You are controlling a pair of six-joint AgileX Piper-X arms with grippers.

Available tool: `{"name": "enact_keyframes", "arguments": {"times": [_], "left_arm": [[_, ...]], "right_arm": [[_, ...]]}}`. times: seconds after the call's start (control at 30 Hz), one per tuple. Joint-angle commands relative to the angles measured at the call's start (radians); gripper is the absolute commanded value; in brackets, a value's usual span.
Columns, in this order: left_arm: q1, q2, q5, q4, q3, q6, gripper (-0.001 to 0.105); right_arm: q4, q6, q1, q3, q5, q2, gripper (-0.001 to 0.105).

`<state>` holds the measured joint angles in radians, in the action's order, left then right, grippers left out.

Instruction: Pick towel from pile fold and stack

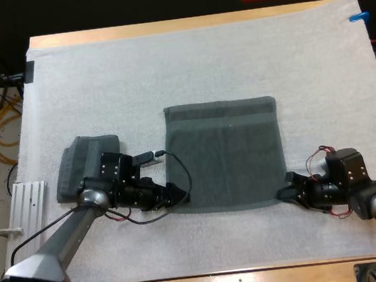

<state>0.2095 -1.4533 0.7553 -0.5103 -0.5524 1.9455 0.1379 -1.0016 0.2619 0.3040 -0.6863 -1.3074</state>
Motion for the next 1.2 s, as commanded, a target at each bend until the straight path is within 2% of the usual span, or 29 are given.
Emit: {"name": "enact_keyframes", "arguments": {"times": [0.0,0.37,0.47,0.77,0.87,0.93,1.07,1.17], "left_arm": [[0.008,-0.031,0.039,-0.004,0.012,0.003,0.07],[0.008,-0.035,0.06,-0.013,0.012,0.003,0.069],[0.008,-0.035,0.058,-0.013,0.012,0.003,0.066],[0.008,-0.035,0.006,-0.013,0.012,0.003,0.034],[0.008,-0.035,-0.018,-0.011,0.01,0.003,0.019],[0.008,-0.032,-0.05,-0.01,0.01,0.001,0.002],[0.008,-0.032,-0.061,-0.012,0.01,-0.02,0.0],[0.008,-0.025,-0.029,-0.045,0.01,-0.035,0.0]], "right_arm": [[0.001,-0.012,-0.001,-0.001,-0.008,0.0,0.0],[0.001,-0.012,-0.001,-0.001,-0.014,0.0,0.0],[0.001,-0.012,-0.001,-0.001,-0.014,0.0,0.0],[0.001,-0.012,-0.001,-0.001,-0.014,0.0,0.0],[0.001,-0.012,-0.001,-0.001,-0.014,0.0,0.0],[0.001,-0.02,-0.001,-0.001,-0.014,0.0,0.0],[0.001,-0.022,-0.001,-0.001,-0.018,0.0,0.0],[0.001,-0.031,0.0,-0.001,-0.073,0.004,0.0]]}}
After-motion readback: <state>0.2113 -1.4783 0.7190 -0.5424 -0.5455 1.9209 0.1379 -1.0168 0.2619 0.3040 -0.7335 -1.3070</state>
